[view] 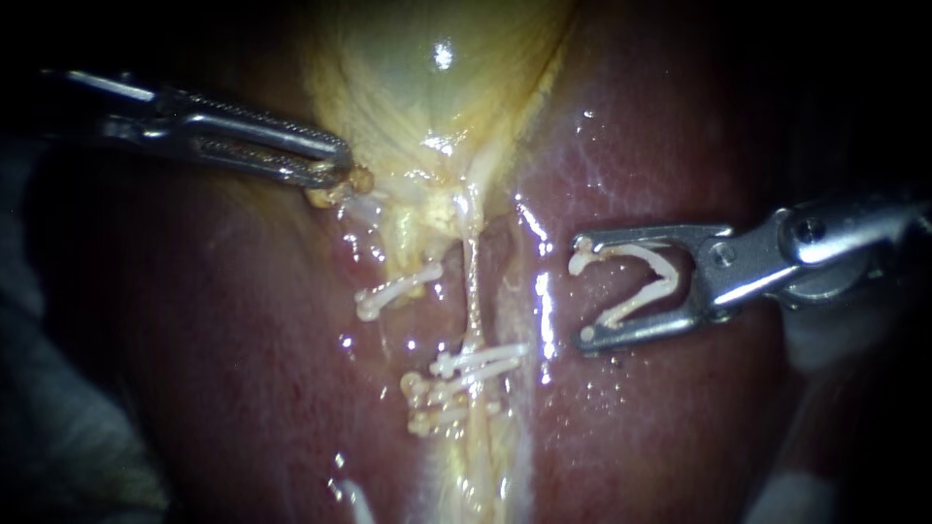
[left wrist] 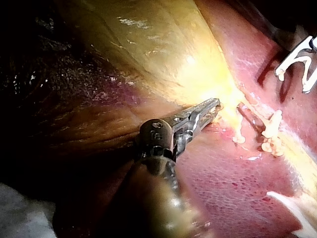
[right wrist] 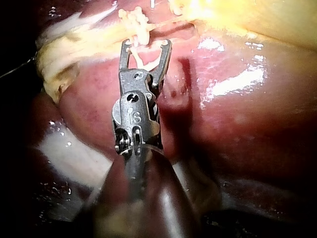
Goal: Clipping third clip right tube
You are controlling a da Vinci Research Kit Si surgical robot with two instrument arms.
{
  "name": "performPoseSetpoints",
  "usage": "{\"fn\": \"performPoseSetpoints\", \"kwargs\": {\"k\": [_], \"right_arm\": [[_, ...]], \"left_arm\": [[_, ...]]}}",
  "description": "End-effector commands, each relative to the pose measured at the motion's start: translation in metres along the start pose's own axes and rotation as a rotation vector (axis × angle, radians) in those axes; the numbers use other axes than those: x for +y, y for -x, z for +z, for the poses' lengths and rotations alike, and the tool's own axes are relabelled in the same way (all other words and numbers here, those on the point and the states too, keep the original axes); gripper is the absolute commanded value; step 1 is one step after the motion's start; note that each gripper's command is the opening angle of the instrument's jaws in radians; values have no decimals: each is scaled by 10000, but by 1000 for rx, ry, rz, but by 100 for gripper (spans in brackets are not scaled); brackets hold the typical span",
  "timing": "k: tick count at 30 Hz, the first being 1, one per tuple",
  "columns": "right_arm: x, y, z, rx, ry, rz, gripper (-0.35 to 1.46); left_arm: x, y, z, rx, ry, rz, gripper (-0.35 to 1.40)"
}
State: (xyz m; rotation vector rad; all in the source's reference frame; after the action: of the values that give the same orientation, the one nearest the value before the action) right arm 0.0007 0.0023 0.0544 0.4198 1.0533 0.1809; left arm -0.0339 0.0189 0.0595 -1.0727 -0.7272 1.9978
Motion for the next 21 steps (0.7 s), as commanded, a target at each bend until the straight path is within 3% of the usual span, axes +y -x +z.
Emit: {"fn": "performPoseSetpoints", "kwargs": {"k": [1,7,10,15,21], "right_arm": [[0,0,0,0,0,0,50],[-1,0,2,0,1,0,50],[0,-1,5,0,3,1,50],[4,-6,17,0,5,11,49],[15,-5,46,12,11,178,48]], "left_arm": [[1,-2,-9,-4,11,-1,-35],[4,-15,-61,12,-17,-11,-35],[8,-20,-75,19,-25,-16,-35],[17,-22,-75,21,-29,-20,-35],[20,-23,-72,22,-32,-21,-35]]}}
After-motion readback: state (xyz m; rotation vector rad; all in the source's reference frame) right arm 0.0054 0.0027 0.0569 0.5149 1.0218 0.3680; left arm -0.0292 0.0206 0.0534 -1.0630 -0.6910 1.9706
